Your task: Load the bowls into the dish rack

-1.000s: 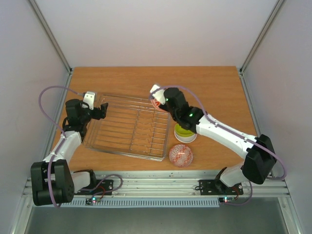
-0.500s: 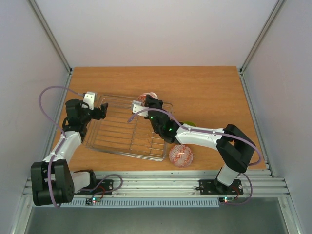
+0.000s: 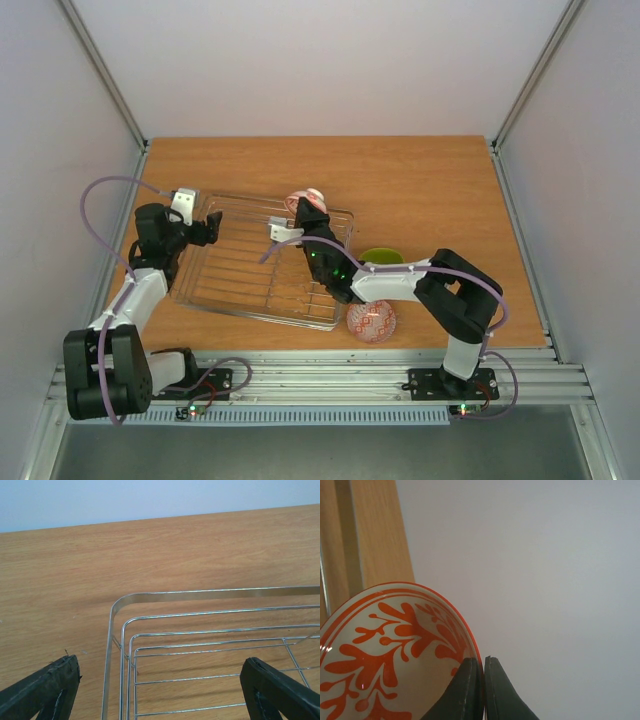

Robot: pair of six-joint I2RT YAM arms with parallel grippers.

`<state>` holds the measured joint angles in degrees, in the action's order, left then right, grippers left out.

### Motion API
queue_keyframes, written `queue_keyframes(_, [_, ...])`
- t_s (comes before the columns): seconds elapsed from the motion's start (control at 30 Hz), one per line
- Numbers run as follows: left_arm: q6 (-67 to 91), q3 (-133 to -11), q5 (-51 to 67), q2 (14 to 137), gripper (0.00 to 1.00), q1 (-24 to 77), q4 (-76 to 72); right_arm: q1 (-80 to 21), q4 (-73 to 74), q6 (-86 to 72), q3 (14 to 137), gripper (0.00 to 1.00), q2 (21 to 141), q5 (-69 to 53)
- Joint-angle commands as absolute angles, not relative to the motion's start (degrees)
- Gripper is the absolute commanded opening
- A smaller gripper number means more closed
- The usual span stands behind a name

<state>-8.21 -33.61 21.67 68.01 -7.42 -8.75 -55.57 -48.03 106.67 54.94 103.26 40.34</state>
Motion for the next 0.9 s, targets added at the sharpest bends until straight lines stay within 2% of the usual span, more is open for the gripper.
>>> queue_keyframes(0.0, [-8.7, -33.0, 22.0, 68.9, 0.88, -7.5, -10.9, -56.1, -59.1, 110.7, 53.5, 0.01, 102.7, 41.7])
queue_keyframes(0.33, [-8.3, -33.4, 21.8, 69.2, 0.88, -7.5, -10.2, -56.3, -64.9, 112.5, 50.9, 0.01, 106.2, 41.0])
queue_keyframes(0.67, [-8.3, -33.5, 21.5, 69.3, 0.89, -7.6, -10.1, -57.5, -77.5, 118.7, 49.2, 0.01, 112.9, 40.8])
queue_keyframes(0.87, [-8.1, -33.7, 21.5, 69.8, 0.89, -7.6, -10.0, -58.1, -77.9, 118.6, 48.2, 0.01, 113.5, 41.2])
